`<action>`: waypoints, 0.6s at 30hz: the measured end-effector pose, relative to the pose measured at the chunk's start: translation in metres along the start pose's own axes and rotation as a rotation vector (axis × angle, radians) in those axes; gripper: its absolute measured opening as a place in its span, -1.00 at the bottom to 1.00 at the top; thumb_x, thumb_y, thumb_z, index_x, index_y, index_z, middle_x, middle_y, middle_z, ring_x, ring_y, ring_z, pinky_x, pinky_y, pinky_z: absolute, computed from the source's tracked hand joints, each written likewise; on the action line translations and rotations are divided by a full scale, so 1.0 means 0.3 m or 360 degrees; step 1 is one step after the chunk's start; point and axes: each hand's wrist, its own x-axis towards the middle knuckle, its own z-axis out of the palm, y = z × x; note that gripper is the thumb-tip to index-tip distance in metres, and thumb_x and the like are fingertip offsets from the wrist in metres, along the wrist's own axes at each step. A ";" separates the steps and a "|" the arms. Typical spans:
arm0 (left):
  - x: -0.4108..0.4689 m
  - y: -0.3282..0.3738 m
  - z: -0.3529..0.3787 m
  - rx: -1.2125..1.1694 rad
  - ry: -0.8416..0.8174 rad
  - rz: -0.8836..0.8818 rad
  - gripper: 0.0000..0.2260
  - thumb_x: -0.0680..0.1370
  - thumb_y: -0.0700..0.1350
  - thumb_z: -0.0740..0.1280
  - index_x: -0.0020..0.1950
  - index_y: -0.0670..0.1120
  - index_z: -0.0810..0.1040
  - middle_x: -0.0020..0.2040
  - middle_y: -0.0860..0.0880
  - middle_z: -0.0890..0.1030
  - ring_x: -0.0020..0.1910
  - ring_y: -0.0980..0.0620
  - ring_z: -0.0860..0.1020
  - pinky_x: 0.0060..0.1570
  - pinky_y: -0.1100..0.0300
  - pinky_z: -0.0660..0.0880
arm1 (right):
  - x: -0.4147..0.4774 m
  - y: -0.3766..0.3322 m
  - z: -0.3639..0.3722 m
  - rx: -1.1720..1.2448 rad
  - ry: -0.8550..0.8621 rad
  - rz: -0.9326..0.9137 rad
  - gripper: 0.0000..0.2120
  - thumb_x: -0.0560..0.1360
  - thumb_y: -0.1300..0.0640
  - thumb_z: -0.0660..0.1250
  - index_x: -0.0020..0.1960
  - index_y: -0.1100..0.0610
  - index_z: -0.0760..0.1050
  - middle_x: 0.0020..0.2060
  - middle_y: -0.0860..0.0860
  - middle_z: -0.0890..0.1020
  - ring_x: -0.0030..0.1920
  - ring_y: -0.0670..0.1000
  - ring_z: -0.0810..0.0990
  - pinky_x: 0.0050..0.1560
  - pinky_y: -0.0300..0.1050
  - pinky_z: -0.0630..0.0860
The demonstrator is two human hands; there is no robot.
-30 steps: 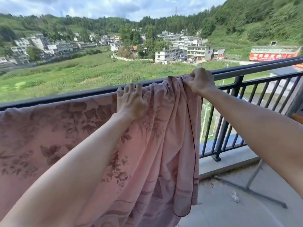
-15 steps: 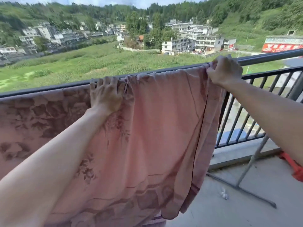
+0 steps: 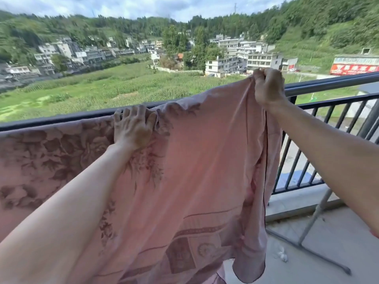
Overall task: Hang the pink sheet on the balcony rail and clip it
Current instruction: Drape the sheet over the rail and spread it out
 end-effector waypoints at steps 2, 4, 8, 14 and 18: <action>0.011 -0.002 0.009 -0.0156 0.0060 -0.0039 -0.49 0.63 0.22 -0.08 0.47 -0.02 0.24 0.40 -0.13 0.42 0.37 -0.15 0.34 0.41 -0.15 0.07 | 0.000 -0.018 -0.076 0.0250 0.0243 -0.0097 -0.69 0.65 0.09 0.13 -0.26 0.11 0.36 -0.36 0.04 0.43 -0.27 -0.08 0.39 -0.29 -0.18 0.17; 0.024 0.008 0.025 -0.0277 0.0124 -0.0074 -0.46 0.62 0.24 -0.11 0.48 -0.01 0.22 0.41 -0.13 0.42 0.38 -0.14 0.35 0.42 -0.14 0.07 | -0.038 -0.018 -0.142 0.0423 0.0422 -0.0250 -0.66 0.64 0.11 0.11 -0.31 0.07 0.33 -0.43 -0.09 0.35 -0.36 -0.17 0.31 -0.33 -0.21 0.19; 0.054 0.031 0.068 -0.0210 0.0178 -0.0087 -0.49 0.63 0.21 -0.09 0.45 -0.04 0.27 0.36 -0.17 0.45 0.33 -0.19 0.38 0.37 -0.19 0.15 | -0.169 0.095 -0.078 0.0033 -0.0176 -0.0349 -0.66 0.60 0.03 0.17 -0.28 0.16 0.43 -0.38 0.05 0.51 -0.29 0.03 0.47 -0.30 -0.09 0.26; 0.070 -0.016 0.103 0.0025 0.0158 -0.0014 -0.50 0.64 0.21 -0.09 0.31 -0.09 0.39 0.24 -0.25 0.48 0.24 -0.29 0.41 0.33 -0.26 0.20 | -0.286 0.209 0.100 -0.0751 -0.1129 -0.0299 -0.75 0.48 -0.13 0.34 -0.09 0.05 0.62 -0.12 0.05 0.67 -0.05 0.12 0.62 -0.10 0.00 0.55; 0.090 -0.026 0.093 0.0023 0.0112 0.0052 -0.53 0.64 0.19 -0.06 0.31 -0.09 0.40 0.25 -0.22 0.49 0.25 -0.25 0.41 0.37 -0.22 0.14 | -0.121 0.112 0.082 -0.0521 -0.0138 -0.0211 -0.67 0.46 -0.19 0.36 0.05 0.04 0.60 -0.12 -0.01 0.70 -0.08 0.07 0.66 -0.08 -0.07 0.54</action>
